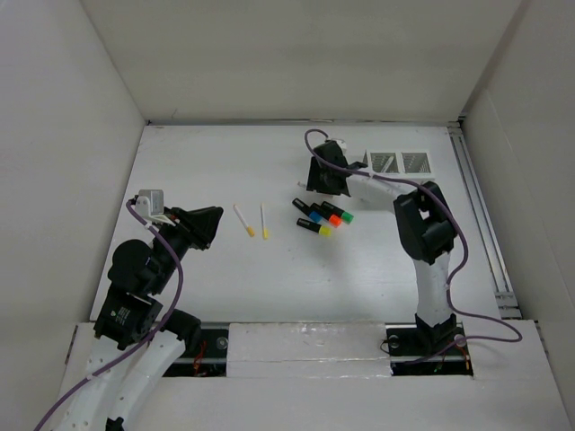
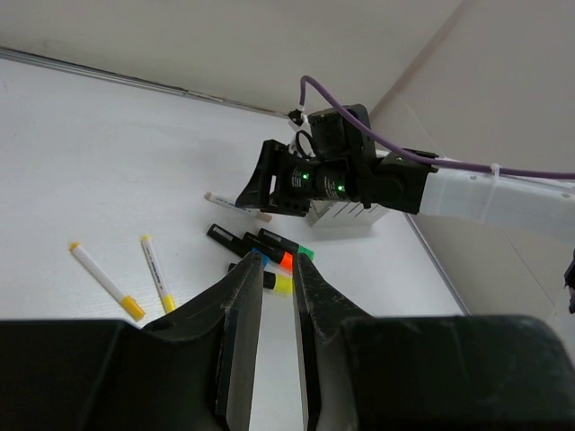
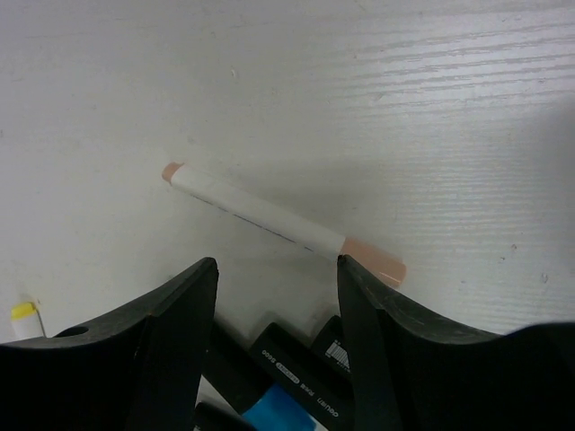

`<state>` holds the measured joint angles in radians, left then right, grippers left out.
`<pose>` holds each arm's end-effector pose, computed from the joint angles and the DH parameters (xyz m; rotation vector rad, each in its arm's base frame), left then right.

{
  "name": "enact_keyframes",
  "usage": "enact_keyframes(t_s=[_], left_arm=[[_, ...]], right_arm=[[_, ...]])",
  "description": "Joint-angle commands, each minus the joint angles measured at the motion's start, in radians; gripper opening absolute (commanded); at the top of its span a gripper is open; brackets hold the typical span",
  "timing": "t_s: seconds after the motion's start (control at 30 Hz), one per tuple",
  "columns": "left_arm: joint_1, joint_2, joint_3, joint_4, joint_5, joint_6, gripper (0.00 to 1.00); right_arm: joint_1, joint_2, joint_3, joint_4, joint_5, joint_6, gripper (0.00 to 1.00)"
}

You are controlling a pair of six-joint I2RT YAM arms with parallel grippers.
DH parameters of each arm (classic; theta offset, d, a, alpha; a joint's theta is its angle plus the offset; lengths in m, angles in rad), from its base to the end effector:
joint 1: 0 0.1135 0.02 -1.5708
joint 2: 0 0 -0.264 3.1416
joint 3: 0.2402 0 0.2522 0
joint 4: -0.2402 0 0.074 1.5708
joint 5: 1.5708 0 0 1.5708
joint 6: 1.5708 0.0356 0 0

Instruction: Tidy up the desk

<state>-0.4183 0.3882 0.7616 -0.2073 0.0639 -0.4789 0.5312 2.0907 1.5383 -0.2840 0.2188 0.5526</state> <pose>0.0812 -0.0386 0.3768 0.0108 1.4514 -0.7851 0.4040 0.2284 0.1844 0.1267 2.3924 0.2496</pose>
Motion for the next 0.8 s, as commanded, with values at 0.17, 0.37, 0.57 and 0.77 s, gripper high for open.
enact_keyframes(t_s=[0.17, 0.37, 0.57, 0.77], left_arm=[[-0.004, -0.002, 0.019, 0.043, 0.014, 0.011, 0.17], [-0.004, -0.006, 0.021, 0.040, 0.014, 0.013, 0.16], [-0.004, -0.009, 0.021, 0.039, 0.013, 0.013, 0.17], [-0.004, -0.011, 0.019, 0.037, 0.010, 0.013, 0.17]], right_arm=[[0.024, 0.097, 0.177, -0.092, 0.071, -0.082, 0.63], [0.053, 0.163, 0.261, -0.182, 0.100, -0.128, 0.70], [0.053, 0.202, 0.314, -0.213, 0.109, -0.106, 0.60], [0.033, 0.252, 0.382, -0.303, 0.185, -0.050, 0.34]])
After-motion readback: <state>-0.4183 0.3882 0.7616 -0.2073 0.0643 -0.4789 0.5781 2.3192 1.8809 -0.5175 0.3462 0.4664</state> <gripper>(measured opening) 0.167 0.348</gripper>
